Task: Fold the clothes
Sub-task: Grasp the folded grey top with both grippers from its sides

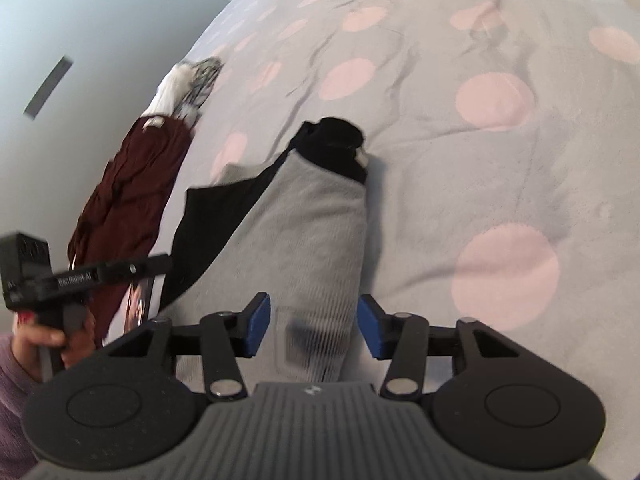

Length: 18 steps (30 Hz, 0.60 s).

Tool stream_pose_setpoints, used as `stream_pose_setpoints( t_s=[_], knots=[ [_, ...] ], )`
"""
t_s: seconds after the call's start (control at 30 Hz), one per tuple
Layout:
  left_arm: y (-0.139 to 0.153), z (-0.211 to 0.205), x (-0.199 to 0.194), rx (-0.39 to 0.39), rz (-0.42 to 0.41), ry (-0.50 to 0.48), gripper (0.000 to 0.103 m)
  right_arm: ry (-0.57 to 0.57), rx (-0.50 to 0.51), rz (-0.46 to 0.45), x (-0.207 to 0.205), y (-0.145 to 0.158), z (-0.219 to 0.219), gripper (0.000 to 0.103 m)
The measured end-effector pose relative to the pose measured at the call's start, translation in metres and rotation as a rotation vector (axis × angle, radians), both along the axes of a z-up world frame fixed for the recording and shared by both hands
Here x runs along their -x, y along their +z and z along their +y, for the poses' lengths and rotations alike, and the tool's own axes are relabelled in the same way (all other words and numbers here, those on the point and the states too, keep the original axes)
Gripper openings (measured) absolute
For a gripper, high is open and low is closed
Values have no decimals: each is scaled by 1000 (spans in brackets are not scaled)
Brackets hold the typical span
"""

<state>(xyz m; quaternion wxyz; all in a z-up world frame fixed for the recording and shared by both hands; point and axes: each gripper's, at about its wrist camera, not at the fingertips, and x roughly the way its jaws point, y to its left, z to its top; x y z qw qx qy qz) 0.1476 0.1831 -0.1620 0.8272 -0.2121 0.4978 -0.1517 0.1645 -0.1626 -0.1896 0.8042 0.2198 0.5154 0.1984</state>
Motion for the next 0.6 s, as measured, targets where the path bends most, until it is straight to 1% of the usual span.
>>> stream_pose_setpoints(
  t_s=[0.1, 0.17, 0.23, 0.37, 0.5, 0.57, 0.6],
  knots=[
    [-15, -3, -9, -9, 24, -15, 54, -38, -20, 28, -14, -13, -1, 52],
    [-25, -5, -11, -9, 11, -29, 54, -43, -33, 41, -23, -21, -1, 50],
    [-28, -3, -14, 5, 1, -36, 54, -40, -44, 52, -31, -30, -1, 48],
    [-34, -1, -25, 58, 11, -16, 53, -40, -95, 69, -46, -48, -1, 45],
    [-37, -8, -28, 51, -21, -32, 50, -29, -129, 80, -57, -56, 2, 44],
    [-37, -11, -28, 52, -33, -34, 46, -19, -139, 79, -59, -57, 4, 37],
    [-37, -12, -28, 52, -39, -34, 41, -14, -143, 74, -60, -58, 6, 37]
  ],
)
